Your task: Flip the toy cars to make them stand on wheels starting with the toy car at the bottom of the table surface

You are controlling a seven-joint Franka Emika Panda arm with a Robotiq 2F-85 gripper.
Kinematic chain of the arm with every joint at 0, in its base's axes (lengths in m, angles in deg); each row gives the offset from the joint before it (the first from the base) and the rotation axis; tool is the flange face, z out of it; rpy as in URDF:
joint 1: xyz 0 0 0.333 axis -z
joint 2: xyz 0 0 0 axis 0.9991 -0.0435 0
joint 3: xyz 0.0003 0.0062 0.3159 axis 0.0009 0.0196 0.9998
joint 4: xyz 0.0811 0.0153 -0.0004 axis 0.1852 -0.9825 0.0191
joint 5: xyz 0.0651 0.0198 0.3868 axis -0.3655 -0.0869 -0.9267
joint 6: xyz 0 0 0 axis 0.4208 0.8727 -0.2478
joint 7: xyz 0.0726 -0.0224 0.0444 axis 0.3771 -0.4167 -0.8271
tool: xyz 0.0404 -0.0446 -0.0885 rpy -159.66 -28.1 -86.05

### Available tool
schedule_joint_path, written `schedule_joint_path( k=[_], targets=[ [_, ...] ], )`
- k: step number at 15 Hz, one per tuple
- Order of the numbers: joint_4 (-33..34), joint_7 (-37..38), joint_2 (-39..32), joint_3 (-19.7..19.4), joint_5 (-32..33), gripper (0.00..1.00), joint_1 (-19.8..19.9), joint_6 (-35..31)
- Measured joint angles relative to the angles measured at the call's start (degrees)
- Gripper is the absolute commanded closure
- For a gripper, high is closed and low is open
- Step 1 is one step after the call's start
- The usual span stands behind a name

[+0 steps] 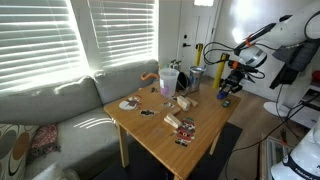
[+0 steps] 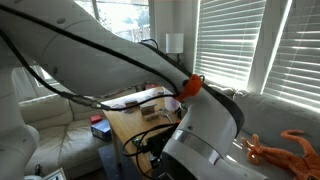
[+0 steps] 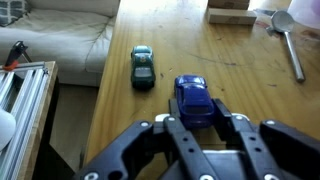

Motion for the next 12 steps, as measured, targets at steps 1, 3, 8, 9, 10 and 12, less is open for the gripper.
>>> schedule_joint_path(
  k=[1, 3, 8, 9, 10, 12],
  targets=[
    [-0.63, 0.0, 0.87, 0.23, 0.3, 0.88, -0.21, -0.93],
    [-1.83, 0.1, 2.57, 0.82, 1.05, 0.88, -0.49, -2.63],
    [-3.73, 1.16, 5.24, 2.53, 2.07, 0.88, -0.55, -5.5],
    [-3.97, 1.26, 5.51, 2.81, 2.12, 0.88, -0.55, -5.7],
    [-4.2, 1.37, 5.73, 3.09, 2.14, 0.88, -0.55, -5.89],
    [-4.44, 1.6, 5.95, 3.55, 2.3, 0.88, -0.56, -5.95]
  ],
)
